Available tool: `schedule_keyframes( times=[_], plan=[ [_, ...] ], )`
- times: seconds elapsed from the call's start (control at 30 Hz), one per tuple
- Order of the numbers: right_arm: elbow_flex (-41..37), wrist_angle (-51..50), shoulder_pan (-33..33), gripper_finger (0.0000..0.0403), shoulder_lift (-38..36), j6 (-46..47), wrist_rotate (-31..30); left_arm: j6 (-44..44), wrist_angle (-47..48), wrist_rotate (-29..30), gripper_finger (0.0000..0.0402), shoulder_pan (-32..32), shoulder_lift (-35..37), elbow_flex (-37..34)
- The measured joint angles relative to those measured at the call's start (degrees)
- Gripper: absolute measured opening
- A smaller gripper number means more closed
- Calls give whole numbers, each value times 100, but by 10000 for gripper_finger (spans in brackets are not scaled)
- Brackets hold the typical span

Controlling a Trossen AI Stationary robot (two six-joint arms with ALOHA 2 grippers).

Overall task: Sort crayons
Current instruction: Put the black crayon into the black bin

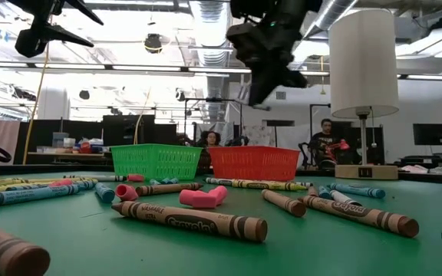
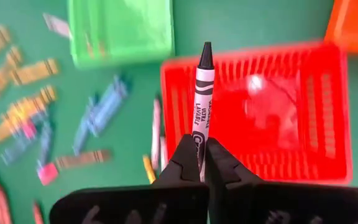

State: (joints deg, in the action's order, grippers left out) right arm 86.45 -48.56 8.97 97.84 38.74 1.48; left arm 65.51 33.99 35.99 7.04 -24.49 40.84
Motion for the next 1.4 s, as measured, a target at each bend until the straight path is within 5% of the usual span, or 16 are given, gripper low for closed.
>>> schedule_keyframes(
  times=[0.6,1.4],
  plan=[
    [56,2856,1184,1,298,175,-9,-96,-1,107,199,-1,0,0],
    [2787,2602,1262,1,3206,-178,14,-78,6,130,199,-1,0,0]
  ],
)
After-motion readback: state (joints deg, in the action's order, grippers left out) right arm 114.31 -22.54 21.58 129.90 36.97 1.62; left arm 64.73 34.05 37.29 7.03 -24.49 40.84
